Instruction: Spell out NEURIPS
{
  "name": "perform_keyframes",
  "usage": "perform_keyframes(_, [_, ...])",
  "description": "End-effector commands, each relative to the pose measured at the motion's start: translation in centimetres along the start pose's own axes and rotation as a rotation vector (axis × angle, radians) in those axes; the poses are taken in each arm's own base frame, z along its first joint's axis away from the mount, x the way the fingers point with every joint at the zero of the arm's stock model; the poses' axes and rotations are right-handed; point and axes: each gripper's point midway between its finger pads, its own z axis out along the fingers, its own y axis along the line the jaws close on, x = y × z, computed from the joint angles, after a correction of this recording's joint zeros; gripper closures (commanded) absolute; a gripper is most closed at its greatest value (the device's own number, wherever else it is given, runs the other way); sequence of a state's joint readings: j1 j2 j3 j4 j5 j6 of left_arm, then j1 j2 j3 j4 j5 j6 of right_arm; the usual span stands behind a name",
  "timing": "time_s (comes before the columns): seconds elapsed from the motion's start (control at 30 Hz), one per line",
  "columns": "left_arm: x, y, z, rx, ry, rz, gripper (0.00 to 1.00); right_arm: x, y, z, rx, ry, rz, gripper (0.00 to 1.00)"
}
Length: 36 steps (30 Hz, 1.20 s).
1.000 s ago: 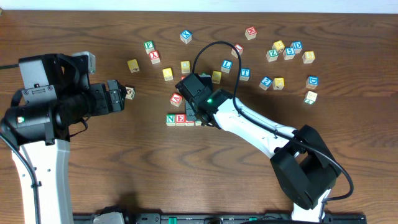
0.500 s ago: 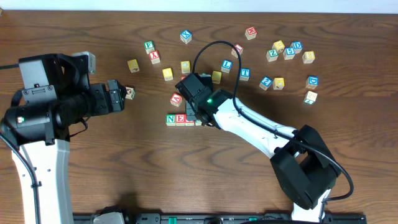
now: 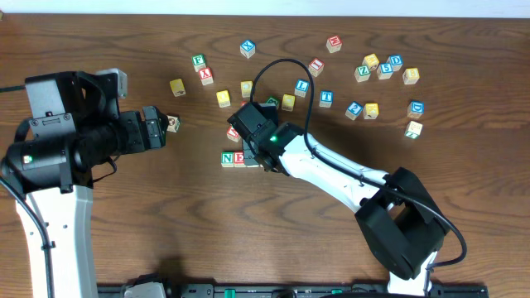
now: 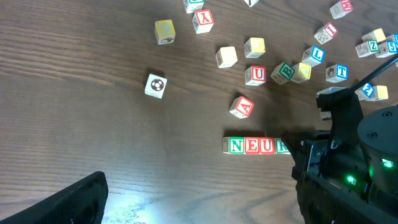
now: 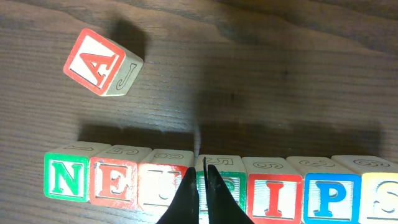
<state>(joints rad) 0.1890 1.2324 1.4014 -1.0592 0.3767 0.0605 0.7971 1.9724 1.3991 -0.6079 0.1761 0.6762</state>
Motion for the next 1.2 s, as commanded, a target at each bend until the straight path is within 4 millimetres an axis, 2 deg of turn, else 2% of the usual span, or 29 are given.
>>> perform_keyframes(0.0, [-0.4, -0.2, -0.5, 0.005, -0.017, 0.012, 0.05, 0.1, -0.2, 0.4, 0.019, -0.005, -0.013, 0.99])
perform_keyframes(0.17, [-0.4, -0.2, -0.5, 0.005, -0.017, 0.012, 0.05, 0.1, 0.1, -0.3, -0.006, 0.004, -0.01, 0.99])
perform_keyframes(0.3, [-0.4, -0.2, -0.5, 0.005, -0.017, 0.012, 0.04, -1.4, -0.6, -3.1, 0.004, -0.055, -0.011, 0.99])
perform_keyframes(0.4, [-0.4, -0.2, -0.5, 0.005, -0.017, 0.012, 0.05, -2.9, -2.3, -5.7, 0.046, -0.116, 0.0, 0.99])
perform_keyframes(0.47, [-0.4, -0.2, -0.5, 0.005, -0.017, 0.012, 0.05, -3.9, -4.3, -8.1, 0.069, -0.14, 0.019, 0.99])
perform_keyframes(0.5, [-0.4, -0.2, -0.5, 0.005, -0.017, 0.012, 0.05, -4.1, -4.9, -8.8, 0.073, -0.143, 0.021, 0.99])
perform_keyframes(0.57, [-0.4, -0.2, -0.5, 0.005, -0.017, 0.012, 0.05, -4.5, -7.3, -10.8, 0.096, -0.145, 0.037, 0.99])
perform_keyframes(0.63, [-0.4, -0.2, -0.5, 0.005, -0.017, 0.012, 0.05, -4.7, -8.9, -12.1, 0.101, -0.139, 0.043, 0.88])
perform_keyframes(0.67, [-0.4, -0.2, -0.5, 0.005, -0.017, 0.012, 0.05, -4.8, -9.6, -12.8, 0.101, -0.136, 0.045, 0.76])
perform_keyframes(0.7, [-0.4, -0.2, -0.5, 0.005, -0.017, 0.012, 0.05, -4.8, -10.5, -13.8, 0.087, -0.13, 0.03, 0.3])
perform_keyframes(0.77, [-0.4, -0.2, -0.5, 0.005, -0.017, 0.012, 0.05, -4.9, -11.5, -15.1, 0.066, -0.129, 0.003, 0.01])
perform_keyframes(1.0, [-1.2, -0.1, -0.5, 0.002, -0.048, 0.023, 0.05, -4.9, -14.4, -17.8, 0.108, -0.157, 0.007, 0.01])
perform_keyframes(1.17, [-1.6, -0.1, -0.5, 0.003, -0.063, 0.027, 0.05, -5.1, -15.5, -18.1, 0.13, -0.162, 0.03, 0.01])
